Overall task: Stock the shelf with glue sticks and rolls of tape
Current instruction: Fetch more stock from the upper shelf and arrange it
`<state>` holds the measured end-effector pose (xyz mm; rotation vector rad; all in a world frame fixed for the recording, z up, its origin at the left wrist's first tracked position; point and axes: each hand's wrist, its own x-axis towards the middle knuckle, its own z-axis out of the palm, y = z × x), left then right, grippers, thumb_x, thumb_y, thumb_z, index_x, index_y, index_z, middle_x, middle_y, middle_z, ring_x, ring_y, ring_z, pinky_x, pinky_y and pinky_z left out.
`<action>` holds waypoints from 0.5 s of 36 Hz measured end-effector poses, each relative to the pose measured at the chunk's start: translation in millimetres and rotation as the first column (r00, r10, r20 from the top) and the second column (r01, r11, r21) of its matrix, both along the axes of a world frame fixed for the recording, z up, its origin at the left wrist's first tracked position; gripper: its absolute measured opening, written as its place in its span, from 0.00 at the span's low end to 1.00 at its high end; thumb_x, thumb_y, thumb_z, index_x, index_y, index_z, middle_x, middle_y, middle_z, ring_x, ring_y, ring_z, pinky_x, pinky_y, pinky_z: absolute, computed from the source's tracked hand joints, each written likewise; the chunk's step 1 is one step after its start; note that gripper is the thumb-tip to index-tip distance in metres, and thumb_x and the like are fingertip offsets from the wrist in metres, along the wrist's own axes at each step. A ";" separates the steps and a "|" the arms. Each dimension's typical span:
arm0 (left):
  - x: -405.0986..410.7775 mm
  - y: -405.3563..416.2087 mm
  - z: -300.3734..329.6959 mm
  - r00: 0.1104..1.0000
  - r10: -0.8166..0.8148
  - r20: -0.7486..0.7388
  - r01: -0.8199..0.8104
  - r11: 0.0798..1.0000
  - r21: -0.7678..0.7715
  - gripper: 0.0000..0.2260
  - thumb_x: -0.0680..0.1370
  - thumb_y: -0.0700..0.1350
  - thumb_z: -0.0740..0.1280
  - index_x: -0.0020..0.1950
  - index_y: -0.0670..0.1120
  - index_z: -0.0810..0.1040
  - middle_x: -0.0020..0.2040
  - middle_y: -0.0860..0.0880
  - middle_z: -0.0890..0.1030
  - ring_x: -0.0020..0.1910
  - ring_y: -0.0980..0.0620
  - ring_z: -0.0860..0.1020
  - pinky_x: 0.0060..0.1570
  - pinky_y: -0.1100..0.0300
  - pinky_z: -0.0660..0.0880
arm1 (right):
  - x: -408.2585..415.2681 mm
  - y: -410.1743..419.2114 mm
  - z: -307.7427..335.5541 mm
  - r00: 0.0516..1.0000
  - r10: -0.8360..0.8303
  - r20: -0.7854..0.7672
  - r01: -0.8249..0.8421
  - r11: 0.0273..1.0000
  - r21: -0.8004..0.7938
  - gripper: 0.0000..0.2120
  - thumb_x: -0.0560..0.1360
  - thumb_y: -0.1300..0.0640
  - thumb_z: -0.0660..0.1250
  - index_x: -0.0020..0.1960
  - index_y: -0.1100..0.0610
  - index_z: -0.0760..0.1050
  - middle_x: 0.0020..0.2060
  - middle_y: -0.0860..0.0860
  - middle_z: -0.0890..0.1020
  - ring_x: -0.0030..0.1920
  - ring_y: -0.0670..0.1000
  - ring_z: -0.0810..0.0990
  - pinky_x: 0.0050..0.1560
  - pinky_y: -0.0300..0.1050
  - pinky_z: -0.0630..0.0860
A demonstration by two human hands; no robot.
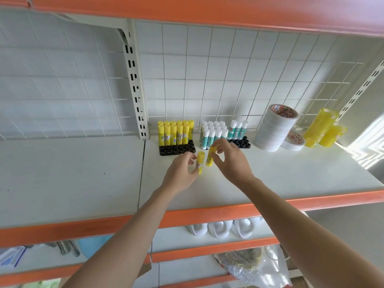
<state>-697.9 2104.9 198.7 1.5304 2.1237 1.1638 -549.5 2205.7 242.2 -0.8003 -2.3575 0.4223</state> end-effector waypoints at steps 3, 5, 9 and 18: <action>-7.7 -6.4 -1.9 0.991 -0.008 -0.132 0.001 0.998 -0.056 0.15 0.77 0.44 0.68 0.63 0.43 0.74 0.60 0.48 0.76 0.62 0.51 0.70 0.56 0.58 0.69 | -8.6 4.0 10.9 0.999 0.003 -0.039 -0.003 1.000 0.006 0.08 0.76 0.57 0.68 0.54 0.55 0.74 0.44 0.49 0.78 0.49 0.51 0.77 0.45 0.49 0.75; -9.0 -9.7 -5.3 0.970 -0.029 -0.240 0.007 0.996 -0.092 0.15 0.78 0.43 0.65 0.64 0.42 0.74 0.62 0.47 0.75 0.66 0.47 0.68 0.61 0.55 0.68 | -16.2 7.9 18.4 0.999 0.020 -0.047 -0.020 1.000 0.004 0.08 0.76 0.57 0.68 0.54 0.55 0.74 0.44 0.50 0.79 0.49 0.52 0.77 0.46 0.50 0.75; -1.3 -14.4 -17.7 0.905 -0.038 -0.424 0.007 0.997 -0.074 0.10 0.78 0.43 0.64 0.58 0.46 0.77 0.56 0.49 0.76 0.60 0.46 0.71 0.58 0.54 0.67 | -32.3 19.8 29.1 0.999 0.030 -0.043 -0.031 0.999 -0.035 0.07 0.75 0.58 0.69 0.53 0.53 0.75 0.45 0.49 0.81 0.50 0.50 0.76 0.48 0.52 0.76; 0.5 -12.9 -28.3 0.868 0.004 -0.497 -0.012 1.000 -0.013 0.08 0.76 0.44 0.62 0.53 0.48 0.77 0.50 0.50 0.75 0.53 0.48 0.73 0.56 0.53 0.68 | -64.5 40.4 36.3 0.999 0.042 0.010 -0.042 0.999 0.016 0.07 0.75 0.57 0.69 0.52 0.55 0.77 0.41 0.42 0.76 0.54 0.50 0.74 0.47 0.49 0.74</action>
